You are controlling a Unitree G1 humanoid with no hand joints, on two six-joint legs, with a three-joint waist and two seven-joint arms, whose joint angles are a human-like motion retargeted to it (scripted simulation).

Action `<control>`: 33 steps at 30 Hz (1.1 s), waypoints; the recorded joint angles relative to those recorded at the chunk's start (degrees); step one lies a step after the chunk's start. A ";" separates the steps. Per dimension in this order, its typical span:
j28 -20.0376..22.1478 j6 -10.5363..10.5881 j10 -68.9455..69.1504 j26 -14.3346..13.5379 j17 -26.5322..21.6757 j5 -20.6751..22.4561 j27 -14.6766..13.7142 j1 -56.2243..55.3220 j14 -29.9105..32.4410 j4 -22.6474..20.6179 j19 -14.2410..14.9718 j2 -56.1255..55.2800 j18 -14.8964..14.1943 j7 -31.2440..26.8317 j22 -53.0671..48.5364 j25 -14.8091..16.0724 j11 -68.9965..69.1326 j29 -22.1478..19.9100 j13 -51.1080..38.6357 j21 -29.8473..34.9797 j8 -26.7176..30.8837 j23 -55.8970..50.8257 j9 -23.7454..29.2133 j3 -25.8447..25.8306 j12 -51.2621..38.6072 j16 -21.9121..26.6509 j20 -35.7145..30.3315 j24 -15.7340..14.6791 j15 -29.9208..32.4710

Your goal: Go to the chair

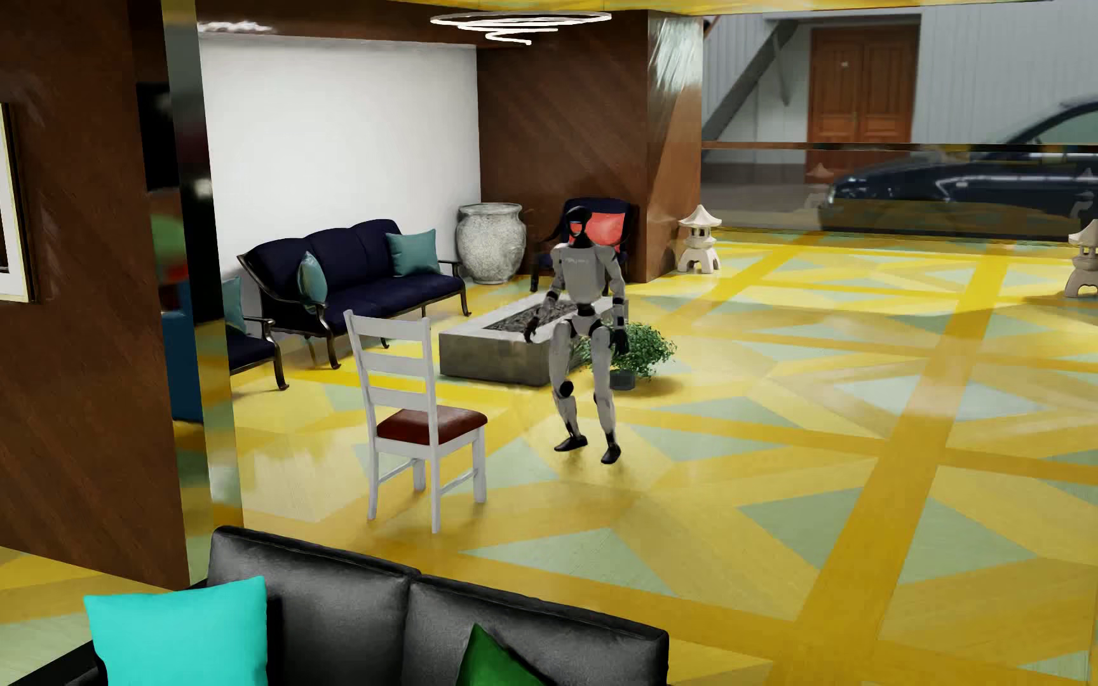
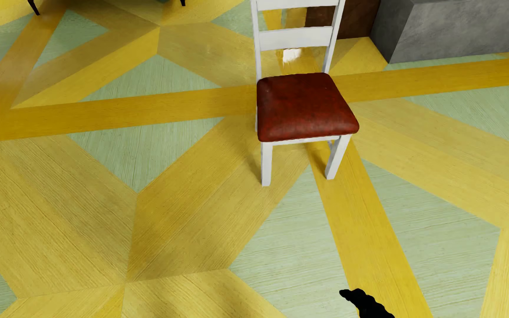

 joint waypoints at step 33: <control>2.25 -0.72 -3.19 -0.08 -0.54 -2.54 0.59 -3.07 3.01 -3.98 -1.82 -0.51 -1.17 -7.76 -2.93 -2.31 0.13 6.46 -4.97 13.77 -8.22 7.88 0.83 -0.02 0.63 -0.75 2.39 -3.01 -0.57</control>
